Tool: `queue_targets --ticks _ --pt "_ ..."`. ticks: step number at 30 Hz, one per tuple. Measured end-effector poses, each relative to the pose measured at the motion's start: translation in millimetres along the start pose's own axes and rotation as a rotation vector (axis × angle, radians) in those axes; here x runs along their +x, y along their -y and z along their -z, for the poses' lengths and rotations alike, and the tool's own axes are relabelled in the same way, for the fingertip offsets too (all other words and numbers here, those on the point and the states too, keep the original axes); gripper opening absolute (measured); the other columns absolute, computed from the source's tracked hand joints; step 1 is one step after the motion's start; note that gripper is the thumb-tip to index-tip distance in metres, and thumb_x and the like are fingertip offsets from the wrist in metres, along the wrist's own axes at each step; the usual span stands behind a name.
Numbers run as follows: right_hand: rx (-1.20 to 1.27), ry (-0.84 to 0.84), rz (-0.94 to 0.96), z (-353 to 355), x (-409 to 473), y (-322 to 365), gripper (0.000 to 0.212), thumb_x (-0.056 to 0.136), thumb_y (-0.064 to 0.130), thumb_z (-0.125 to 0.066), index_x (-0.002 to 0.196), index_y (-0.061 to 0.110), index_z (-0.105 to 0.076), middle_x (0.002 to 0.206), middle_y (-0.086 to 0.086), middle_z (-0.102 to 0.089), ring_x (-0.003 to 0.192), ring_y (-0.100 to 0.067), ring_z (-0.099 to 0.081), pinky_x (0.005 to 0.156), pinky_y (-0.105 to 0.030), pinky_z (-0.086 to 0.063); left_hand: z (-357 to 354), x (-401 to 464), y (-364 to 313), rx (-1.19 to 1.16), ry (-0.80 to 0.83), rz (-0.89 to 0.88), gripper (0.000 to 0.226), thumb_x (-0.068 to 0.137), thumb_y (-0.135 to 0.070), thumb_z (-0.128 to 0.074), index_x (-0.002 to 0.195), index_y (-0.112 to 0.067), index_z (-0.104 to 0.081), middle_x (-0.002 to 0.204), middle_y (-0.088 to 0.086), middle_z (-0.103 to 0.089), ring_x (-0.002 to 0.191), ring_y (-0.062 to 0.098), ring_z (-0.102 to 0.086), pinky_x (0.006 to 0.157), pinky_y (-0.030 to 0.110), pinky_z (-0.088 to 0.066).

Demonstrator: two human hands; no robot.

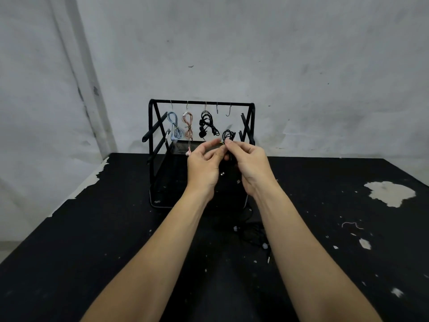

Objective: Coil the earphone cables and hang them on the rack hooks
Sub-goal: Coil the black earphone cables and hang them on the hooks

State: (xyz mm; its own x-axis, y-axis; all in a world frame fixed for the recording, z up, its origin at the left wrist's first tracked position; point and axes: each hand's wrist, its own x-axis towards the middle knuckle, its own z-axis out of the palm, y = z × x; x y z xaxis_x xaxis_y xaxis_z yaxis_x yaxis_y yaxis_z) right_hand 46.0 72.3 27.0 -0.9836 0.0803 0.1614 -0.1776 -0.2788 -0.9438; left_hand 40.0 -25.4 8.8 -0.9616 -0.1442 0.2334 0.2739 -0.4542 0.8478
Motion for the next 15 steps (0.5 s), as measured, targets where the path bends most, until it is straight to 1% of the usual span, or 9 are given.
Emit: queue_targets --ticks 3,6,7,9,12,13,15 --pt "-0.028 0.044 0.02 3 0 4 0.009 0.084 0.012 -0.078 0.084 0.005 -0.073 0.074 -0.01 -0.067 0.066 -0.013 -0.058 0.069 -0.029 -0.052 1 1 0 0.027 0.022 0.021 0.014 0.09 -0.001 -0.067 0.103 -0.005 -0.067 0.07 0.002 -0.072 0.065 0.009 -0.063 0.072 0.022 -0.055" --pt "-0.05 0.046 0.0 2 0 5 0.006 0.086 0.009 -0.076 0.087 0.004 -0.073 0.074 -0.009 -0.068 0.064 -0.012 -0.058 0.064 -0.025 -0.053 3 4 1 0.051 0.028 0.05 0.015 0.09 -0.001 -0.066 0.104 -0.007 -0.066 0.072 0.004 -0.071 0.063 0.01 -0.061 0.072 0.023 -0.055" --pt "-0.065 0.042 -0.007 1 0 5 0.003 0.087 0.008 -0.074 0.086 0.005 -0.074 0.073 -0.006 -0.069 0.063 -0.011 -0.058 0.064 -0.024 -0.052 3 3 1 0.043 0.026 0.065 0.019 0.09 -0.001 -0.067 0.109 -0.005 -0.063 0.072 0.005 -0.071 0.062 0.01 -0.061 0.071 0.024 -0.055" --pt "-0.1 0.041 -0.006 1 0 5 0.009 0.089 0.008 -0.071 0.08 0.01 -0.073 0.07 -0.003 -0.066 0.061 -0.011 -0.056 0.064 -0.025 -0.051 3 3 0 0.01 0.013 0.104 0.032 0.089 -0.002 -0.068 0.116 -0.004 -0.052 0.07 0.006 -0.071 0.058 0.008 -0.06 0.066 0.025 -0.056" --pt "-0.075 0.079 -0.039 0 -2 8 0.016 0.093 0.009 -0.067 0.077 0.011 -0.066 0.068 -0.002 -0.062 0.06 -0.01 -0.053 0.064 -0.025 -0.049 1 3 0 -0.035 0.012 0.157 0.036 0.09 -0.002 -0.066 0.113 -0.012 -0.041 0.064 0.0 -0.07 0.055 0.004 -0.058 0.06 0.021 -0.054" --pt "-0.047 0.097 -0.062 1 -3 8 0.018 0.094 0.009 -0.065 0.077 0.012 -0.064 0.067 -0.001 -0.061 0.059 -0.01 -0.053 0.064 -0.023 -0.049 1 3 0 -0.039 0.021 0.169 0.038 0.091 -0.002 -0.065 0.116 -0.011 -0.039 0.062 -0.002 -0.069 0.055 0.004 -0.057 0.06 0.02 -0.053" --pt "0.022 0.14 -0.113 0 -4 12 0.02 0.097 0.009 -0.06 0.077 0.012 -0.06 0.064 0.002 -0.061 0.056 -0.007 -0.053 0.063 -0.02 -0.046 3 4 1 -0.032 0.052 0.176 0.044 0.092 -0.004 -0.065 0.126 -0.004 -0.038 0.057 -0.003 -0.066 0.058 0.007 -0.056 0.06 0.02 -0.053"
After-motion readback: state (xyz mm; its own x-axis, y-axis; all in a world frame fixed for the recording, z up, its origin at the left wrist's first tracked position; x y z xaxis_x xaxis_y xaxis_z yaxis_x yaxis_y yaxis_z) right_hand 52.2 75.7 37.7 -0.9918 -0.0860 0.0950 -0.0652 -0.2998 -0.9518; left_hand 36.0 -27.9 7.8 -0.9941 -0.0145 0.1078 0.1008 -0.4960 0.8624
